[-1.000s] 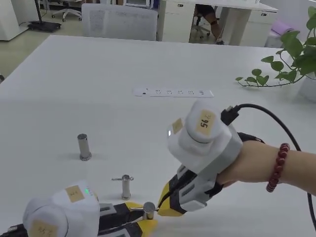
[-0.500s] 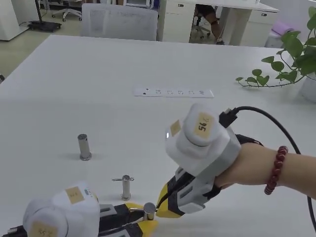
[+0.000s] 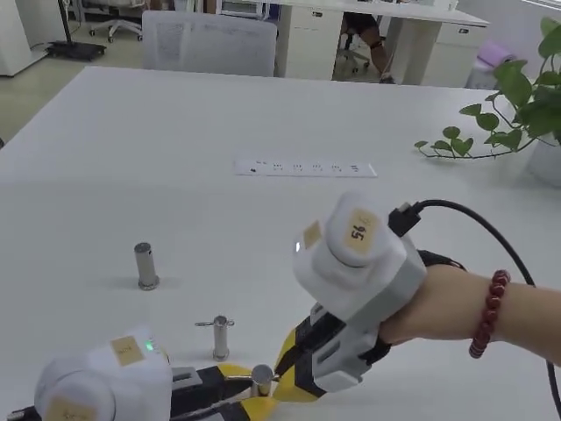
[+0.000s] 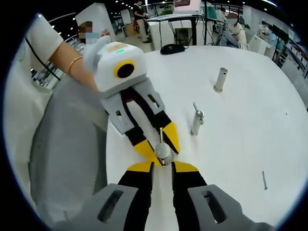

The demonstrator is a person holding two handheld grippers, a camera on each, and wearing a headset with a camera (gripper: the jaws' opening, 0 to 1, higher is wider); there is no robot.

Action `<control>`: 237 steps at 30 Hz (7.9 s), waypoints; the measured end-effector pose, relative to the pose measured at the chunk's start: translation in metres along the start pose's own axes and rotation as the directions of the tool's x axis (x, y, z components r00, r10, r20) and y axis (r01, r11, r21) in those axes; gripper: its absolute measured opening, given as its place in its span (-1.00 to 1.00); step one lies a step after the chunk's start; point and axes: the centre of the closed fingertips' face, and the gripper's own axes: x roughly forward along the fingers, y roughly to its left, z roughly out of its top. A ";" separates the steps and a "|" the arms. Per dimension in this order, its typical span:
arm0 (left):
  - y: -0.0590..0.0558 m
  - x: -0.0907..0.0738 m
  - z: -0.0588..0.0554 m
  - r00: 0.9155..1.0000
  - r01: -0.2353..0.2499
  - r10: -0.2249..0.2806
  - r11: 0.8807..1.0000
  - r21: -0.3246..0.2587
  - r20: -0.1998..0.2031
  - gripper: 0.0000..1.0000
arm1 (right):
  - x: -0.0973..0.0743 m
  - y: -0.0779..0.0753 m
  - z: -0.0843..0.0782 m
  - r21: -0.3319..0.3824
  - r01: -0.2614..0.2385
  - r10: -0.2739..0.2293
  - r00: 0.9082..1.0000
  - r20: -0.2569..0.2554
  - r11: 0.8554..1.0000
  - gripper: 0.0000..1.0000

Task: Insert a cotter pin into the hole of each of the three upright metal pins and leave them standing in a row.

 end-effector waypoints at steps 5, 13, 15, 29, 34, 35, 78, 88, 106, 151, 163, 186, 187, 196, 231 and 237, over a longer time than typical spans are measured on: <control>0.003 -0.007 0.003 1.000 -0.008 0.008 1.000 -0.005 0.007 -0.54 | 0.000 -0.001 0.007 0.009 0.015 -0.016 0.998 0.056 1.000 -0.58; 0.001 -0.020 0.001 1.000 0.003 -0.003 1.000 0.013 -0.002 -0.38 | 0.002 0.000 0.018 0.014 0.030 -0.032 0.991 0.129 0.999 -0.53; 0.001 -0.025 0.002 1.000 -0.003 0.003 1.000 0.017 0.005 -0.37 | 0.003 0.001 0.018 0.011 0.032 -0.034 0.990 0.134 0.999 -0.53; -0.009 -0.048 0.009 0.999 0.011 -0.012 0.999 0.030 0.032 -0.12 | 0.013 0.000 0.019 0.050 0.050 -0.058 0.983 0.173 0.998 -0.55; -0.009 -0.051 0.013 0.999 0.006 -0.006 1.000 0.003 0.043 0.00 | 0.015 -0.002 0.017 0.050 0.058 -0.066 0.982 0.177 0.997 -0.58; -0.009 -0.052 0.013 0.999 0.005 -0.005 1.000 0.003 0.043 0.01 | 0.015 -0.002 0.017 0.050 0.060 -0.068 0.981 0.181 0.997 -0.59; -0.015 -0.076 0.013 0.998 -0.067 0.067 0.998 -0.008 -0.006 0.53 | 0.009 -0.010 0.019 -0.081 0.091 -0.075 0.980 0.185 0.993 -0.73; -0.013 -0.077 0.012 0.997 -0.073 0.073 0.997 -0.011 -0.009 0.55 | 0.001 -0.031 0.019 -0.093 0.110 -0.093 0.981 0.168 0.990 -0.73; -0.008 -0.077 0.010 0.996 -0.090 0.090 0.996 -0.023 -0.017 0.54 | 0.001 -0.057 0.014 -0.083 0.109 -0.094 0.982 0.162 0.991 -0.73; -0.007 -0.079 0.006 0.995 -0.099 0.098 0.995 -0.027 -0.033 0.52 | 0.005 -0.064 0.017 -0.033 0.076 -0.068 0.979 0.191 0.997 -0.64; -0.003 -0.086 0.012 0.992 -0.126 0.126 0.992 -0.022 -0.017 0.55 | -0.002 -0.061 0.024 0.047 0.081 -0.089 0.970 0.224 0.996 -0.28; 0.002 -0.105 0.022 0.982 -0.188 0.189 0.981 -0.048 0.000 0.63 | -0.042 -0.051 0.026 0.219 0.146 -0.212 0.923 0.322 0.965 0.38; 0.002 -0.106 0.022 0.982 -0.191 0.191 0.980 -0.050 -0.001 0.63 | -0.044 -0.050 0.025 0.227 0.145 -0.216 0.921 0.326 0.963 0.39; 0.000 -0.112 0.024 0.978 -0.210 0.210 0.977 -0.045 0.002 0.63 | -0.058 -0.039 0.014 0.281 0.174 -0.270 0.896 0.352 0.944 0.53; 0.009 -0.131 0.028 0.952 -0.306 0.305 0.946 -0.105 -0.020 0.51 | -0.089 -0.002 -0.036 0.413 0.228 -0.405 0.815 0.414 0.882 0.91; 0.013 -0.133 0.034 0.948 -0.317 0.318 0.943 -0.100 -0.016 0.50 | -0.090 0.002 -0.039 0.420 0.234 -0.414 0.811 0.413 0.877 1.00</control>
